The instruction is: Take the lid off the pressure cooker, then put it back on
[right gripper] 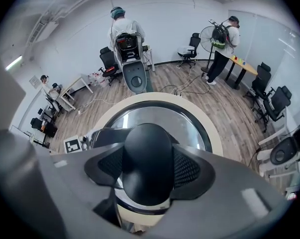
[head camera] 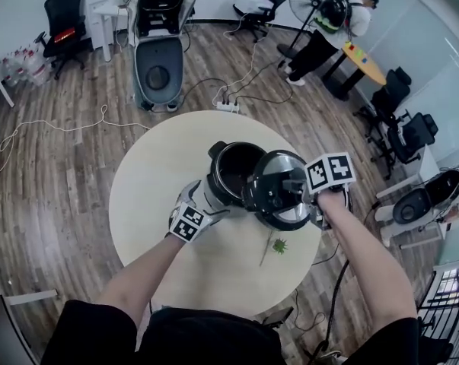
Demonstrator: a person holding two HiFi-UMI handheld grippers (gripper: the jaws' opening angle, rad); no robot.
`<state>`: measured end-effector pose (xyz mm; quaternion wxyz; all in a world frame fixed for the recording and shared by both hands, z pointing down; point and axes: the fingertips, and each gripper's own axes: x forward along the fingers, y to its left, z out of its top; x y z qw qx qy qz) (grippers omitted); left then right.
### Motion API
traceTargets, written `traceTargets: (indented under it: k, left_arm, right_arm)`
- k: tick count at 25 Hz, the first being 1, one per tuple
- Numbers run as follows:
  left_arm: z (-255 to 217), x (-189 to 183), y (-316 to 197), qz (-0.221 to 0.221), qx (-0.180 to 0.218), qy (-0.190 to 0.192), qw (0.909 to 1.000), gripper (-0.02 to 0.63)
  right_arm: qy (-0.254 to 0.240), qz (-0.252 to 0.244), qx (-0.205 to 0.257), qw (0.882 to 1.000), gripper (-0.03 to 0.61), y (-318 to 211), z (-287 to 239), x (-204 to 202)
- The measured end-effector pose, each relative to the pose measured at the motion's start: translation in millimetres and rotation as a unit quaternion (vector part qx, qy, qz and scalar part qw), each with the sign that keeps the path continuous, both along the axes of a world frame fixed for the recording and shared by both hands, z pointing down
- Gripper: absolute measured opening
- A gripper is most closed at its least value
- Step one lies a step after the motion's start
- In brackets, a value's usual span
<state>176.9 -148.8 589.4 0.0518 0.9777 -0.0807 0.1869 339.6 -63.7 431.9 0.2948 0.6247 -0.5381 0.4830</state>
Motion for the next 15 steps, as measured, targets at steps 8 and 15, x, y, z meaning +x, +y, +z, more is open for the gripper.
traceTargets:
  k: [8, 15]
  left_arm:
    - [-28.3, -32.4, 6.4, -0.011, 0.022, 0.015, 0.9996, 0.542]
    - [-32.8, -47.1, 16.7, -0.015, 0.028, 0.011, 0.9994, 0.537]
  right_arm:
    - [-0.002, -0.027, -0.012, 1.0, 0.285, 86.8, 43.5, -37.1]
    - [0.0, -0.043, -0.025, 0.999, 0.285, 139.5, 110.4, -79.0]
